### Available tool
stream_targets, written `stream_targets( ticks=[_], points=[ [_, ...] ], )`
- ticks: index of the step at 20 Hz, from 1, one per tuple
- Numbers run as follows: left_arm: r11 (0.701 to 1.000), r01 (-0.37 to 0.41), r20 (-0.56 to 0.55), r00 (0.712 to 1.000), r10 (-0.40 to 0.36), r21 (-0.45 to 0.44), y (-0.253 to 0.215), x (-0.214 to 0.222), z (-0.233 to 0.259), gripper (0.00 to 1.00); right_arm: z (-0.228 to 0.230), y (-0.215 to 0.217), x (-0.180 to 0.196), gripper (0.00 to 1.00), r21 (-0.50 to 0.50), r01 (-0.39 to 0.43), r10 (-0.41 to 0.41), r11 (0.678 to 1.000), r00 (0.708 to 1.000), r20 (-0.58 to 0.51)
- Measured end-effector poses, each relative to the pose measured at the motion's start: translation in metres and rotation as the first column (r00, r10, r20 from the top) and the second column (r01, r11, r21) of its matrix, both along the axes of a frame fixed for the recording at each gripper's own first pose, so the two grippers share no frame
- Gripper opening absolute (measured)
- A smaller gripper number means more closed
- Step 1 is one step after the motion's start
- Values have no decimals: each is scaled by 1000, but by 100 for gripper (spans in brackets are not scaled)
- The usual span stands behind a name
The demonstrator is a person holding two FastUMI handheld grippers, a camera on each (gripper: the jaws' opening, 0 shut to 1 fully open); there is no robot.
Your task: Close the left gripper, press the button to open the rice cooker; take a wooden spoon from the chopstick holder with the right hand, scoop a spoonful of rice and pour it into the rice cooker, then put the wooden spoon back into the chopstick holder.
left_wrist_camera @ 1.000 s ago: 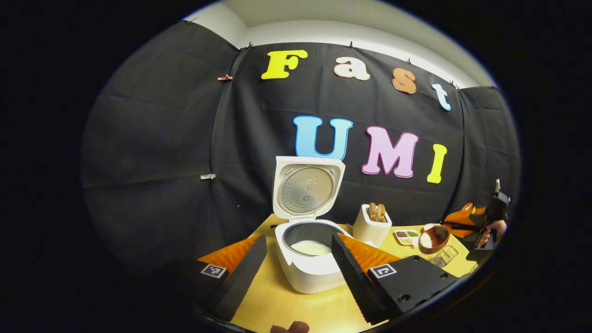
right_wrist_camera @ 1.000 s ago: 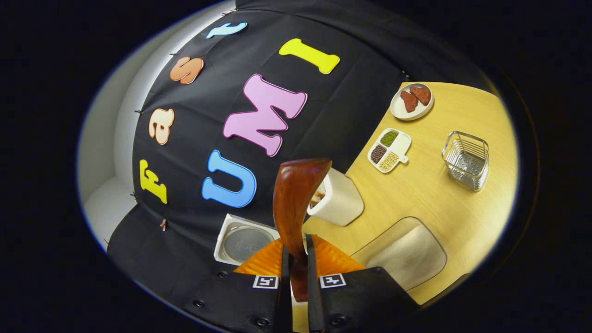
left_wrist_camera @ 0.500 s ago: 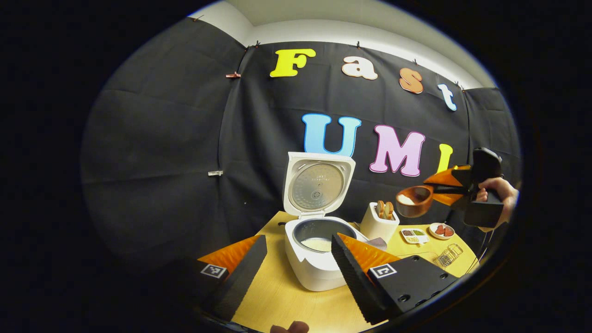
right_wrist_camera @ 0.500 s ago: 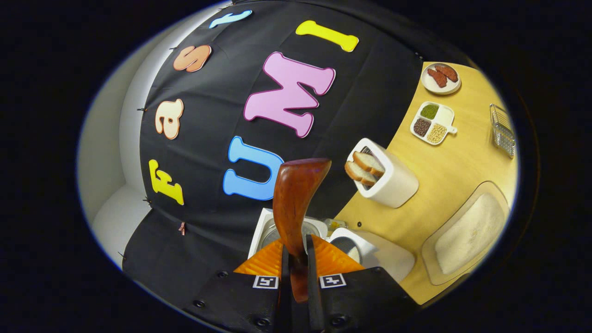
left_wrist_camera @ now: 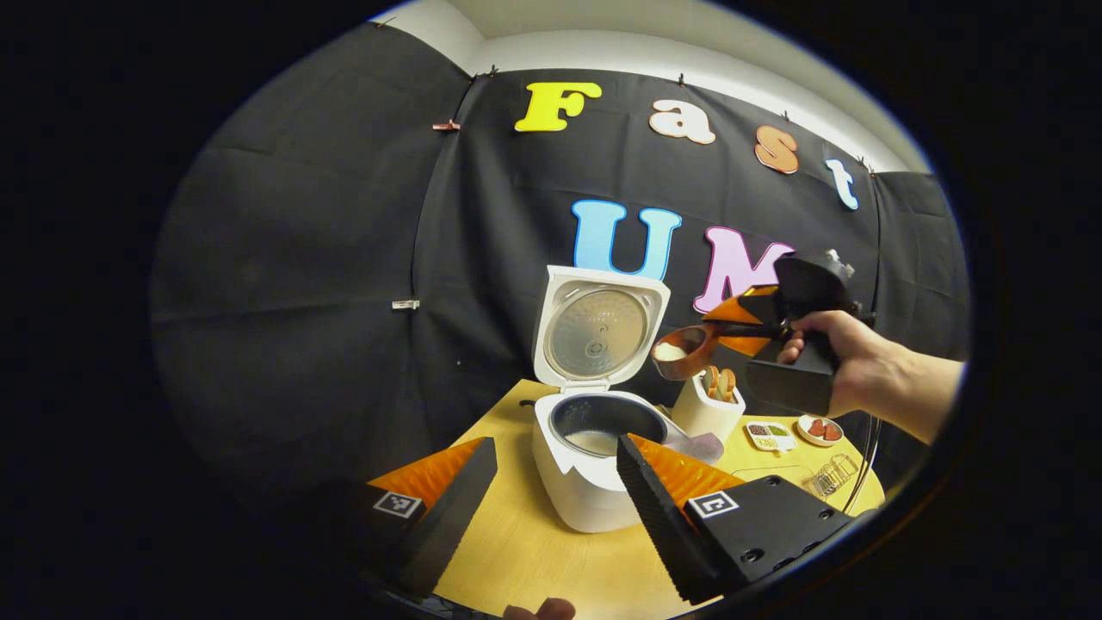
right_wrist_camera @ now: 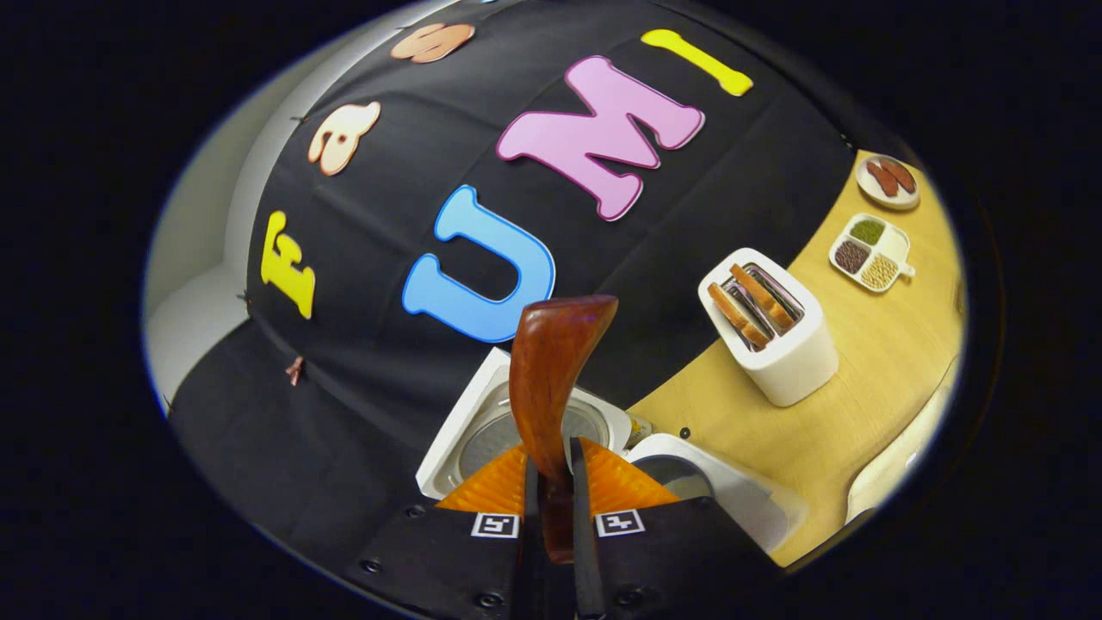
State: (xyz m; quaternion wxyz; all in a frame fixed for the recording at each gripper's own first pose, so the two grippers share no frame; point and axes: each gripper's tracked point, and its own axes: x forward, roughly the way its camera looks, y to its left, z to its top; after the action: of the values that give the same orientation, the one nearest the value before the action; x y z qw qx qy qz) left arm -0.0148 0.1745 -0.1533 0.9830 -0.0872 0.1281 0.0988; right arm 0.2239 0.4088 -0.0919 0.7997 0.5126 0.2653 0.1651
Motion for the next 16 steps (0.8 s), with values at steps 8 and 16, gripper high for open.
stream_targets(
  ticks=[8,16],
  points=[
    [998,-38,-26,999,37,-55,7,-2,-15,95,-39,40,18,17,-328,-75,113,942,989,99],
    [997,-51,-57,997,48,-60,4,-7,-28,95,-36,67,13,17,-510,-142,296,848,926,235]
  ],
)
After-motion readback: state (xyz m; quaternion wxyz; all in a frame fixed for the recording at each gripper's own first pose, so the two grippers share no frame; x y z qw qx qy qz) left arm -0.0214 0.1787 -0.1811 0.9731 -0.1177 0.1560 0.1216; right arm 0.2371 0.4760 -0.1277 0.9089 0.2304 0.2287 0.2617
